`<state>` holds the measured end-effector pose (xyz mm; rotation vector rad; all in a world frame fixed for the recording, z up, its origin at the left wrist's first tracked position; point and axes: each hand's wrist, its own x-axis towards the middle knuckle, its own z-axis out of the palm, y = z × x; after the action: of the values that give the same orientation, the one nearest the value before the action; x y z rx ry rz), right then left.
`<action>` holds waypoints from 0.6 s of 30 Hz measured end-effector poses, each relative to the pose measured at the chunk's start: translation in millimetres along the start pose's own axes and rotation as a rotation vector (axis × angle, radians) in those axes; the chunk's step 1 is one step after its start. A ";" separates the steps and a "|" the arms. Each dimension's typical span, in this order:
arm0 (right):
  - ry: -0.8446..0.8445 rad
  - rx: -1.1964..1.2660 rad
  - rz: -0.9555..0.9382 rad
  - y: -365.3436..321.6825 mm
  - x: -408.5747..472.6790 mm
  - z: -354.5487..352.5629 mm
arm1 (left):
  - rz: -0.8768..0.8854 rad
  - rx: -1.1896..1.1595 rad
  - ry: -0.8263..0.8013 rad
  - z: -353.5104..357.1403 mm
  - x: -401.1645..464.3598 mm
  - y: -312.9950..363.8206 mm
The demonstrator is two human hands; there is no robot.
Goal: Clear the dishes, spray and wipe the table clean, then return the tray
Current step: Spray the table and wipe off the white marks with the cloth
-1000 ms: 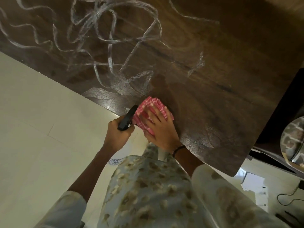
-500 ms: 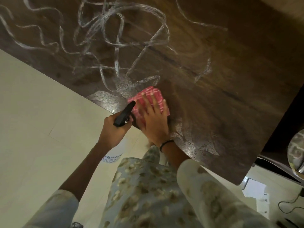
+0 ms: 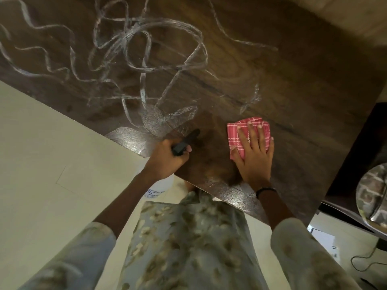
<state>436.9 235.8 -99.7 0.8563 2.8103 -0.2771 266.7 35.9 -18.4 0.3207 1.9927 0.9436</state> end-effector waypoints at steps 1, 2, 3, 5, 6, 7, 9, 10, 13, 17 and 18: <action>0.006 0.000 0.016 -1.2 -0.4 0.2 | 0.002 0.005 -0.004 4.5 3.8 7.7; 0.008 0.001 0.016 -2.4 -0.8 0.5 | -0.003 0.014 -0.006 9.7 7.9 14.8; 0.009 0.006 0.012 -3.0 -0.7 0.1 | -0.009 0.029 -0.009 15.3 12.1 21.2; 0.010 0.017 0.004 -2.6 -0.1 -0.3 | -0.026 0.061 -0.002 26.4 19.2 32.4; 0.011 0.018 0.002 -1.8 0.0 -0.4 | -0.032 0.078 0.004 31.9 22.0 38.3; 0.013 0.021 0.001 -1.2 -0.3 -0.1 | -0.037 0.101 0.008 37.0 24.5 42.4; 0.022 0.028 -0.002 0.0 -0.3 0.0 | -0.058 0.124 -0.009 44.7 29.2 47.6; 0.025 0.027 -0.007 0.0 -0.6 0.0 | -0.070 0.124 -0.017 47.2 31.2 48.4; 0.025 0.015 -0.033 3.0 0.8 -1.1 | -0.078 0.125 -0.020 52.6 37.1 51.8; -0.013 -0.016 -0.117 19.4 7.0 -5.9 | -0.129 0.119 0.072 53.4 42.7 54.5; -0.023 -0.030 -0.148 25.4 10.0 -8.2 | -0.131 0.122 0.092 53.0 43.8 56.2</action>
<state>442.1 263.7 -97.3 0.6357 2.8533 -0.2631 277.0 124.0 -21.5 0.2142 2.1323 0.7688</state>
